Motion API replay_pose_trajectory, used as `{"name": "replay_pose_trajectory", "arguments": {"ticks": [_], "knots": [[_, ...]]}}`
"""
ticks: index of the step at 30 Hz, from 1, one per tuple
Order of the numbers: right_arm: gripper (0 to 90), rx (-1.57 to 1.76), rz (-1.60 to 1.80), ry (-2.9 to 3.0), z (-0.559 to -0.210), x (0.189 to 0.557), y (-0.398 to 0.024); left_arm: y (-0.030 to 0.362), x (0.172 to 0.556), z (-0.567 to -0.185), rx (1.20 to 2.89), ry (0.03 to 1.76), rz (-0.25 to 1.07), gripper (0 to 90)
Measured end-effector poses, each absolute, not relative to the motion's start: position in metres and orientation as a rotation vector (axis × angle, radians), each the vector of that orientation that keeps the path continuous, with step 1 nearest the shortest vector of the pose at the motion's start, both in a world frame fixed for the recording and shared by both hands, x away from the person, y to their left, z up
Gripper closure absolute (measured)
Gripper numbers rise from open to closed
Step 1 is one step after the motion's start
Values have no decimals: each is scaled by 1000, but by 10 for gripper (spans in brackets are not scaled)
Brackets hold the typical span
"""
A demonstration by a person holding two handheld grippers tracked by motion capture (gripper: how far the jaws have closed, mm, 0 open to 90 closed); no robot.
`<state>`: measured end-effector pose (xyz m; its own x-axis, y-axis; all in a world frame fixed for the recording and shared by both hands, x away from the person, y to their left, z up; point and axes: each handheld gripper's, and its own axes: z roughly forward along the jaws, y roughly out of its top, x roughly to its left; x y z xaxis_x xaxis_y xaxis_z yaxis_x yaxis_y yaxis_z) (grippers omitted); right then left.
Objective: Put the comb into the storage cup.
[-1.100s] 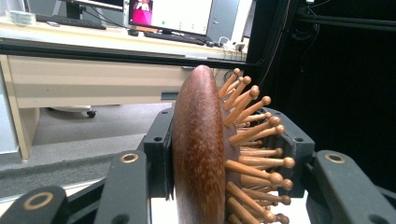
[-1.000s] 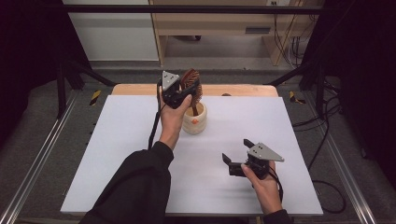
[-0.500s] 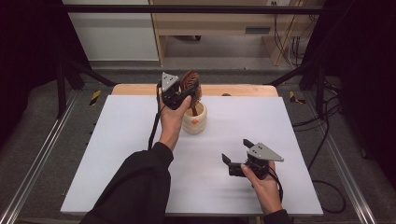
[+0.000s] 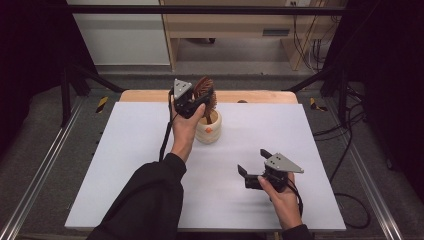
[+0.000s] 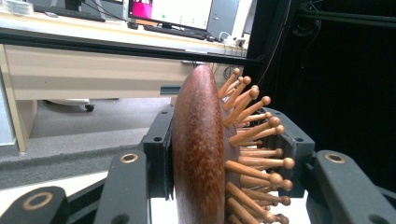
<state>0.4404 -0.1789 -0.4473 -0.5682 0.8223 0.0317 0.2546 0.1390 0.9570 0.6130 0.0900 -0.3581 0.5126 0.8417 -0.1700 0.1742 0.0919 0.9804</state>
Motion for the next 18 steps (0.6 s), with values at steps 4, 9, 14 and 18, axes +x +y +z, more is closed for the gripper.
{"name": "replay_pose_trajectory", "arguments": {"ticks": [4,9,14,18], "knots": [[36,1031,1443,1907,-447,441,-179,90,613,-360,1423,950,625,496],[36,1028,1441,1914,-448,440,-178,89,614,-360,1423,947,625,496],[36,1029,1441,1914,-448,440,-178,89,614,-361,1418,948,625,496],[36,1029,1441,1914,-448,440,-178,89,614,-361,1417,949,623,496]]}}
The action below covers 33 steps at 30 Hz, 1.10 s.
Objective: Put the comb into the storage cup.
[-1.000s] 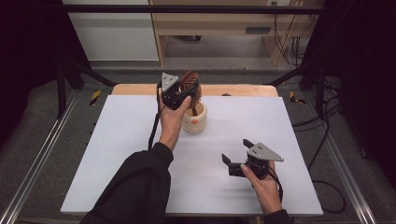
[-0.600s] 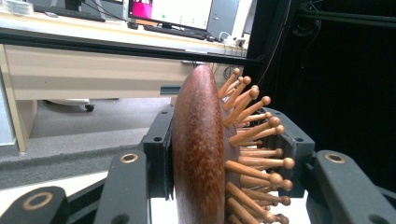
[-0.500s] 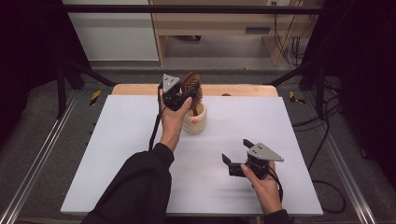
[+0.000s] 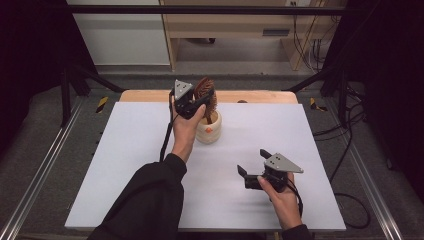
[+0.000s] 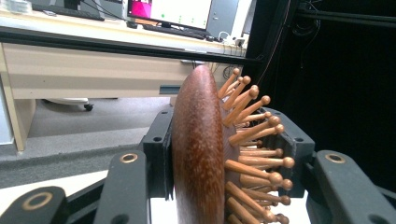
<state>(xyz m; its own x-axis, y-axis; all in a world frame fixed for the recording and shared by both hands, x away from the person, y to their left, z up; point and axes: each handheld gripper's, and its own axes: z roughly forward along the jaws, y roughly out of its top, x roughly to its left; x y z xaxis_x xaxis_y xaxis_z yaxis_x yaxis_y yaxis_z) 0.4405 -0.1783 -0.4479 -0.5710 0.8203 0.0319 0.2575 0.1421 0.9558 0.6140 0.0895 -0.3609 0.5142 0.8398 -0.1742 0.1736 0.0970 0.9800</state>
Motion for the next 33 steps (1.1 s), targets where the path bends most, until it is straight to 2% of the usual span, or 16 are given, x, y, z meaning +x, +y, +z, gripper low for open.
{"name": "replay_pose_trajectory", "arguments": {"ticks": [33], "knots": [[34,1031,1440,1919,-448,440,-177,104,612,-363,1416,949,592,488]]}}
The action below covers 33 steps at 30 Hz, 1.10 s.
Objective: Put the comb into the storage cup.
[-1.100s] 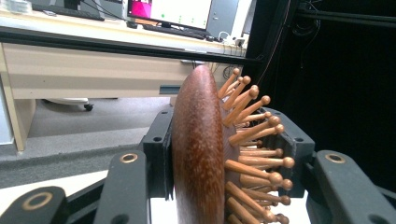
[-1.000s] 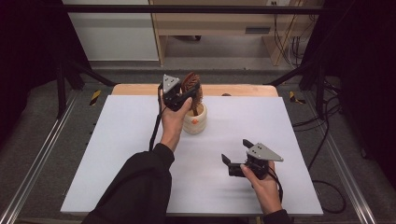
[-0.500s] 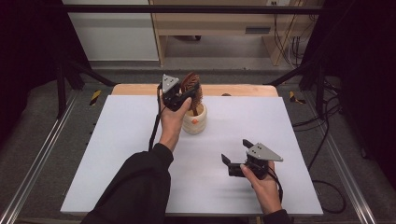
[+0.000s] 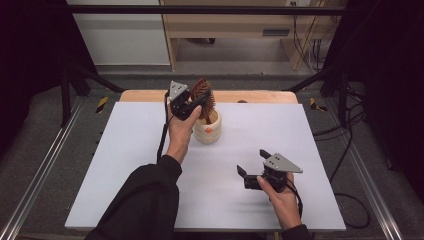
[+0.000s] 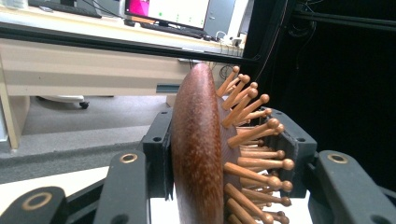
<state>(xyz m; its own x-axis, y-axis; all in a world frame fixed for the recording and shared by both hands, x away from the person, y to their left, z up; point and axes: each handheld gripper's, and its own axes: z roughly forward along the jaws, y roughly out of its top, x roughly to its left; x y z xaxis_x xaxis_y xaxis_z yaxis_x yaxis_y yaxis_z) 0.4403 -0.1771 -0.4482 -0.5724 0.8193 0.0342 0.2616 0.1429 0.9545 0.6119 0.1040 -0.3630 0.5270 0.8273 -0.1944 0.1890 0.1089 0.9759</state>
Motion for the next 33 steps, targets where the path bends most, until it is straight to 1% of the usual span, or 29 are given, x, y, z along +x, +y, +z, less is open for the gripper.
{"name": "replay_pose_trajectory", "arguments": {"ticks": [33], "knots": [[34,1035,1452,1923,-448,440,-177,117,610,-365,1419,945,560,480]]}}
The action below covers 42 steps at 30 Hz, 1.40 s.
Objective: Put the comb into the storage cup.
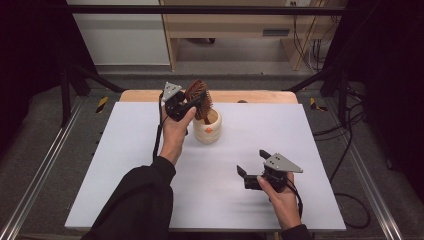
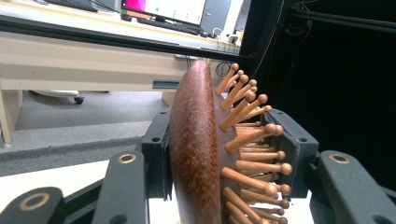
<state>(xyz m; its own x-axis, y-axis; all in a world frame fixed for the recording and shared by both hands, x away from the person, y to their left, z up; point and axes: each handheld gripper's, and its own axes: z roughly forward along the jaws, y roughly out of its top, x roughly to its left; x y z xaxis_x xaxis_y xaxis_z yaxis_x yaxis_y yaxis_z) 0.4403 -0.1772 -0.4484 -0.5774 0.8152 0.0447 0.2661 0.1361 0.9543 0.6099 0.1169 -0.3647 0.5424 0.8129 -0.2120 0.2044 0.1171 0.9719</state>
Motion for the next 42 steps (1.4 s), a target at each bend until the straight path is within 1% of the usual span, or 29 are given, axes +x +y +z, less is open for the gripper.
{"name": "replay_pose_trajectory", "arguments": {"ticks": [42], "knots": [[42,1080,1450,1923,-449,442,-178,131,614,-368,1414,975,540,466]]}}
